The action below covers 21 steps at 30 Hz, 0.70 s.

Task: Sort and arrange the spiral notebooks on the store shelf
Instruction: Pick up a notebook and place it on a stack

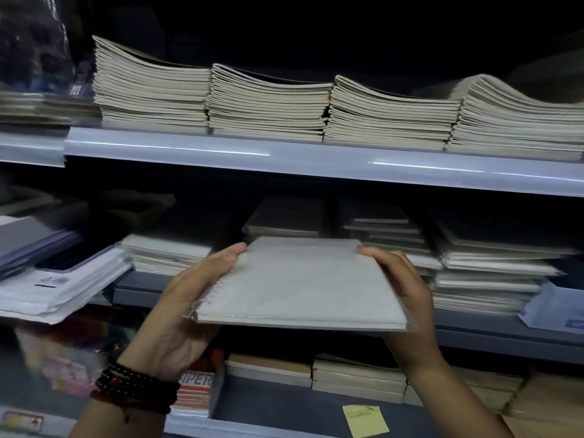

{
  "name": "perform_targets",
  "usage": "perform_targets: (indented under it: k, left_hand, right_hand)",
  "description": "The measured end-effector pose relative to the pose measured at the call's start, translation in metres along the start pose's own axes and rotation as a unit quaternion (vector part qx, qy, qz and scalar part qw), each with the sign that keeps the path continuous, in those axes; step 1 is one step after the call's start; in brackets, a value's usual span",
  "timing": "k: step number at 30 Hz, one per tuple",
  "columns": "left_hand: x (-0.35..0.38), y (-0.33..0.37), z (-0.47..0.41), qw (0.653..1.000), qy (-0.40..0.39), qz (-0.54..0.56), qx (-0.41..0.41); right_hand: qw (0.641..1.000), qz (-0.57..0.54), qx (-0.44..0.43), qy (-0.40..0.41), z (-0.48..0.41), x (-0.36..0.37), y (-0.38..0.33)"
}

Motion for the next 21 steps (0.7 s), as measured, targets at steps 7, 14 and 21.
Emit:
perform_targets:
  k: [7,14,21]
  left_hand:
    - [0.0,-0.006,-0.007,0.999,0.018,0.037,0.023]
    - [-0.01,-0.018,-0.018,0.995,0.041,0.058,0.069]
    - [-0.016,-0.035,-0.019,1.0,-0.012,0.021,-0.017]
  right_hand:
    - [0.972,-0.173,0.157,0.022,-0.005,0.007,0.007]
    - [0.892,-0.304,0.333,-0.045,-0.002,0.015,0.014]
    - [0.887,-0.347,0.306,0.0,0.0,0.01,0.025]
Point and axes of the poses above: each hand's wrist, its own z-axis away from the middle knuckle, its own x-axis out of the palm, y = z × x, the point moved 3 cm from there along -z, towards the middle knuckle, and after that the axes turned 11 degrees about -y, right-handed, at the moved point
